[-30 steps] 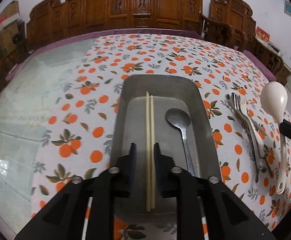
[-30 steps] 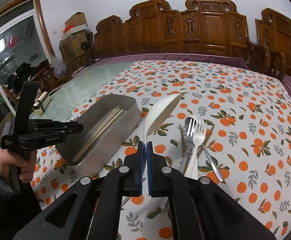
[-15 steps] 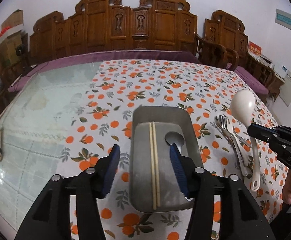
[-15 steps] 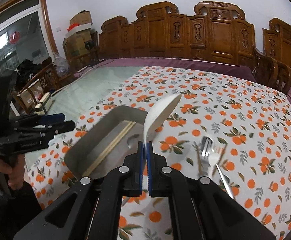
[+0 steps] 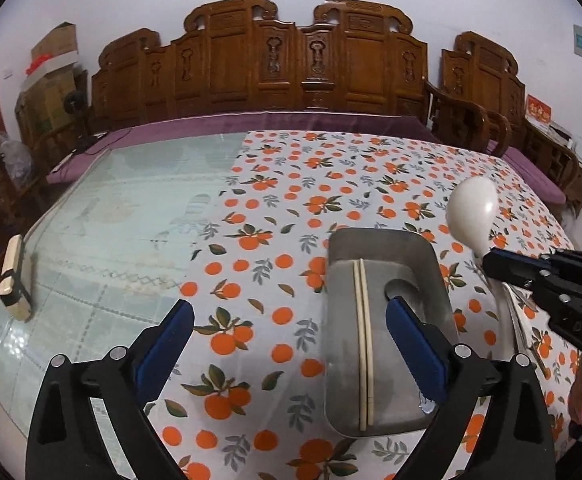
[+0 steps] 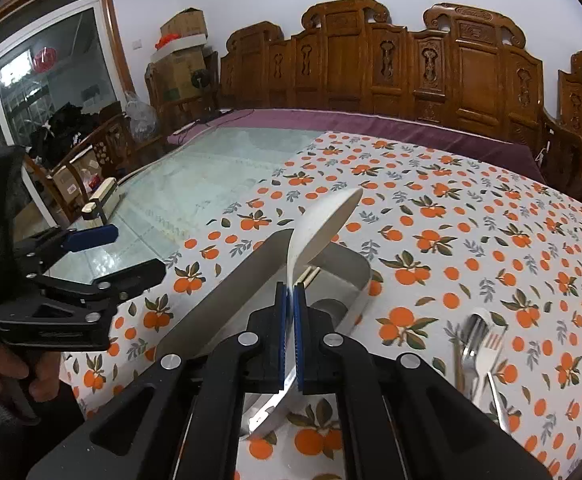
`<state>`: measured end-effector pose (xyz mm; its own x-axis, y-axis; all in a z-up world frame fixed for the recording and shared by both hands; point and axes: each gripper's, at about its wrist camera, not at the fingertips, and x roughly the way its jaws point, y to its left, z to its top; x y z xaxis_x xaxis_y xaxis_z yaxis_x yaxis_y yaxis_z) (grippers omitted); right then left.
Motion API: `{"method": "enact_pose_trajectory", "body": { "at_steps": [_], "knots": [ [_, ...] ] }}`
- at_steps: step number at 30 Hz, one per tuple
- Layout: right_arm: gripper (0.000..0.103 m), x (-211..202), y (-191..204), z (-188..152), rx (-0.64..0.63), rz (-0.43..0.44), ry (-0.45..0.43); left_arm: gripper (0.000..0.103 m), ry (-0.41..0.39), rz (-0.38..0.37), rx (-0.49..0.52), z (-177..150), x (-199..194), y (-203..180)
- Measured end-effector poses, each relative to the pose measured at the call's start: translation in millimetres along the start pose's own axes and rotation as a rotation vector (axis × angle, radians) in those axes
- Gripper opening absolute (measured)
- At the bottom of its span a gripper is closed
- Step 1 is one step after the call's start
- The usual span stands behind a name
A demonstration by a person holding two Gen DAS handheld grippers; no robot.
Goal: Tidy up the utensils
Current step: 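Lower the white plastic spoon into the metal tray and open the right gripper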
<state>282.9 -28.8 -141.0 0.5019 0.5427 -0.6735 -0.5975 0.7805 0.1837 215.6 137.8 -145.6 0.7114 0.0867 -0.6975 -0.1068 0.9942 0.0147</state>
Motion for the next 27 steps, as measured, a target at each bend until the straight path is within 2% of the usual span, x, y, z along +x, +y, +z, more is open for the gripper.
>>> {"method": "enact_pose_trajectory", "body": {
  "at_steps": [9, 14, 23, 27],
  "knots": [
    [0.004, 52, 7, -4, -0.018, -0.023, 0.069, 0.094, -0.004, 0.003, -0.018, 1, 0, 5],
    [0.004, 74, 8, -13, 0.001, -0.001, 0.111, 0.094, -0.005, 0.009, -0.019, 1, 1, 7],
    [0.005, 84, 16, -23, 0.022, 0.065, 0.140, 0.094, -0.009, 0.011, -0.025, 1, 0, 7],
    [0.005, 79, 16, -23, 0.013, 0.073, 0.124, 0.094, -0.012, 0.008, -0.025, 1, -2, 7]
  ]
}}
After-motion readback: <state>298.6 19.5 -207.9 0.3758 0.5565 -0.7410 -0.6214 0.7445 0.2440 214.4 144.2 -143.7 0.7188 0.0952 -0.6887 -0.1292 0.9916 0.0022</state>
